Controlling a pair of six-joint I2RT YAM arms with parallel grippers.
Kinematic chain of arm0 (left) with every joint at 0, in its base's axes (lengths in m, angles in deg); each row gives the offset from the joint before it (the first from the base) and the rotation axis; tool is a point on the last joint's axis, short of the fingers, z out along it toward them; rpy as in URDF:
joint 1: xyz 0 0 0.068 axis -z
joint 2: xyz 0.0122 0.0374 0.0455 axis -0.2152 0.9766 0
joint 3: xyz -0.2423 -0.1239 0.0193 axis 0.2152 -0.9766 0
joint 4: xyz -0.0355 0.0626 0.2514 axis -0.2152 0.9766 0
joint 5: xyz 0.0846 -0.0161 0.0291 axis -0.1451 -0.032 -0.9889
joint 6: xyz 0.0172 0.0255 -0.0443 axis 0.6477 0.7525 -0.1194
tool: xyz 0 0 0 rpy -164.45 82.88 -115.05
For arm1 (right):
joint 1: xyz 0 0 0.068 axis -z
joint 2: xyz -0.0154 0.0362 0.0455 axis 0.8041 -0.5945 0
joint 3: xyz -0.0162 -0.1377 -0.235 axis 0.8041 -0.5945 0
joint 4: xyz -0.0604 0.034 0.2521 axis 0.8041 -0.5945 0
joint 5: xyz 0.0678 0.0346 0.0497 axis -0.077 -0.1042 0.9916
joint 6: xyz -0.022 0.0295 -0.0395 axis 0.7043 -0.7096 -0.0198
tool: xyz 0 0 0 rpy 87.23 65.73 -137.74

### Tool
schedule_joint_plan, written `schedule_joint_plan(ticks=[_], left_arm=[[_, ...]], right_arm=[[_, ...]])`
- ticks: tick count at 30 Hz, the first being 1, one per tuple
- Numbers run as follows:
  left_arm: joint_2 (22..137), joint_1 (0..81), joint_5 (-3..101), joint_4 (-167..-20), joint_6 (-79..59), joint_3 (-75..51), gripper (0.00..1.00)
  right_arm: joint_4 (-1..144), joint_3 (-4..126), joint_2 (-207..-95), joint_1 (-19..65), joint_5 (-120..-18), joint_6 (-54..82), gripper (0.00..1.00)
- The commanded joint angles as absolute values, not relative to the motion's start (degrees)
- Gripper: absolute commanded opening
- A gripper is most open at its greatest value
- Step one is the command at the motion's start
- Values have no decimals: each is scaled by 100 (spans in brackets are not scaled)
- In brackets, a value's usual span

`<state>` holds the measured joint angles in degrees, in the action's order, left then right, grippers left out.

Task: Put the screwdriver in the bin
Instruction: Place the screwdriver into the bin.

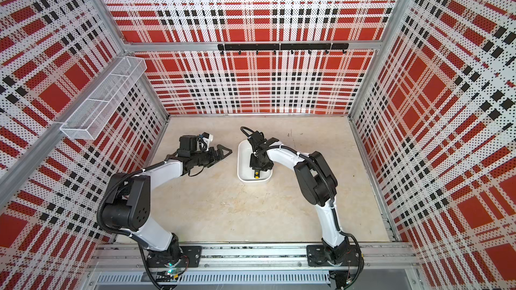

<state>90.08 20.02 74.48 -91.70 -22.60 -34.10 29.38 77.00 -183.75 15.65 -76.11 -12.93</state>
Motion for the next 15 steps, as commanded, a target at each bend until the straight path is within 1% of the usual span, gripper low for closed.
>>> schedule_joint_plan(ticks=[1,3,9,15], left_arm=[[9087,2060,7562,-9249,-2162,-3359,98],[9085,2068,7572,-9247,-2164,-3356,98],[9119,2073,7592,-9247,-2156,-3347,98],[9075,2087,7588,-9248,-2148,-3328,98]], right_arm=[[2832,7821,-18486,1511,-7741,-1344,25],[2845,7804,-18486,1507,-7749,-1343,33],[2864,7805,-18452,1501,-7758,-1321,46],[2855,7792,-18272,1494,-7829,-1313,53]])
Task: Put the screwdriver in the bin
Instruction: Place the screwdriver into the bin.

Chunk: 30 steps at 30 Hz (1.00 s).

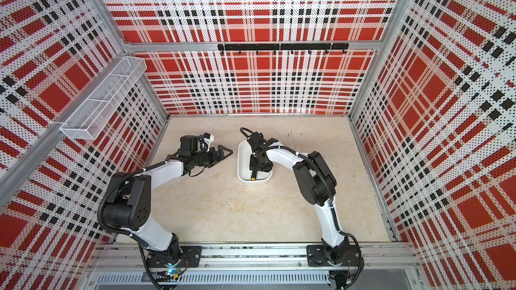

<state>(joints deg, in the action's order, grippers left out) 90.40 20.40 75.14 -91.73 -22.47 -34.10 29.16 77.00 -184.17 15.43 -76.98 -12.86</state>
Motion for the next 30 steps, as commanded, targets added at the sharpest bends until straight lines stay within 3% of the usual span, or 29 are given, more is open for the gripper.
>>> schedule_joint_plan(ticks=[1,13,21,25,30], left_arm=[[9073,2087,7582,-9244,-2145,-3326,98],[8913,2087,7372,-9247,-2111,-3196,98],[8435,2070,6734,-9227,-1901,-3133,98],[7903,2064,5967,-9382,-1761,-3295,98],[6985,2047,4920,-9897,-1490,-3787,98]], right_arm=[[2847,7786,-18207,1489,-7827,-1308,54],[2843,7576,-16744,1428,-8005,-910,72],[2724,7189,-15593,1736,-8377,92,75],[3343,6385,-14798,2038,-8739,846,75],[4804,4944,-13673,2205,-9925,1729,75]])
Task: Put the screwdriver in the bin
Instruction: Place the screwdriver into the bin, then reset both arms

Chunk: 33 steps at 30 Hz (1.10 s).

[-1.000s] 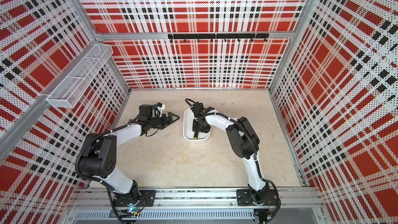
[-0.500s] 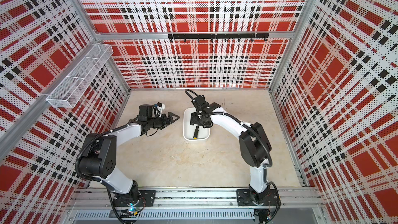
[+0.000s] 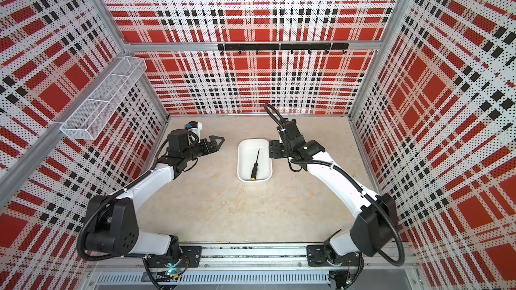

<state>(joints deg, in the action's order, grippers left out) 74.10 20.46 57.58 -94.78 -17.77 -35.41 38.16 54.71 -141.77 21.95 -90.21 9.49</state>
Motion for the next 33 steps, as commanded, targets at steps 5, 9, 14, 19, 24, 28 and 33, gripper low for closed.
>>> schedule_joint_plan(ticks=[5,9,14,19,24,28,33], left_arm=[[5805,1994,3479,-10886,-963,-4699,98],[5086,1916,2500,-11673,-727,-5519,98],[4626,1892,1965,-12357,-459,-6261,98],[4739,1876,1997,-13204,-78,-6746,98],[5070,1778,2024,-14051,206,-7159,98],[5485,1624,2193,-15212,377,-7653,98],[6118,1440,2224,-15984,565,-7957,98]], right_arm=[[6998,3077,-12484,2231,-10942,3412,75],[7973,2083,-11831,2610,-10738,3755,75],[9030,1022,-11364,3070,-10360,3811,75],[10777,-154,-11464,3688,-9966,3468,76],[12390,-867,-12149,4227,-9603,3211,76],[13327,-1008,-12969,4406,-9440,3226,76],[14567,-970,-14004,4480,-9428,3333,77]])
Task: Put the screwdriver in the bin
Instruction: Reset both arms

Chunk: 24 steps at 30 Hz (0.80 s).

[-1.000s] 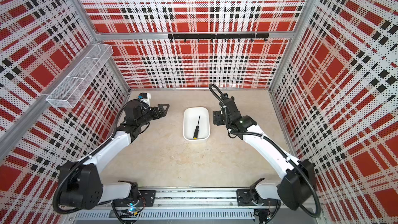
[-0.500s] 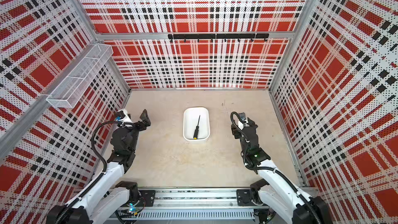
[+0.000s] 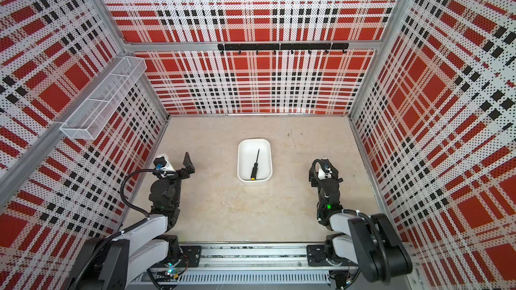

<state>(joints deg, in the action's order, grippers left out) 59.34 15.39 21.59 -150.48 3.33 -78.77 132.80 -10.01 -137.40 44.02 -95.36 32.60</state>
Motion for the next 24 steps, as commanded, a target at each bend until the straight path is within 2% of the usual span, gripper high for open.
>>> schedule_joint_plan(ticks=[1,8,13,16,18,22,24], left_arm=[[6234,1390,2280,-16098,559,-7991,98],[7076,1090,2677,-17274,399,-8181,98],[7373,1052,2715,-17348,395,-8122,98],[7712,1058,2736,-17490,391,-8042,98],[8021,1058,2732,-17714,387,-8004,98],[8649,1132,2678,-18164,432,-7931,98],[8601,1148,2652,-17795,470,-7742,98]], right_arm=[[14652,-910,-14193,4490,-9419,3354,77],[16075,-799,-15658,4508,-9693,3460,78],[15650,-680,-15506,4625,-9742,3214,82],[14215,-44,-15345,4794,-9486,3087,83],[13444,202,-15244,5181,-8779,2753,83],[13590,142,-15254,5227,-8703,2738,87],[13745,126,-15306,5226,-8682,2763,92]])
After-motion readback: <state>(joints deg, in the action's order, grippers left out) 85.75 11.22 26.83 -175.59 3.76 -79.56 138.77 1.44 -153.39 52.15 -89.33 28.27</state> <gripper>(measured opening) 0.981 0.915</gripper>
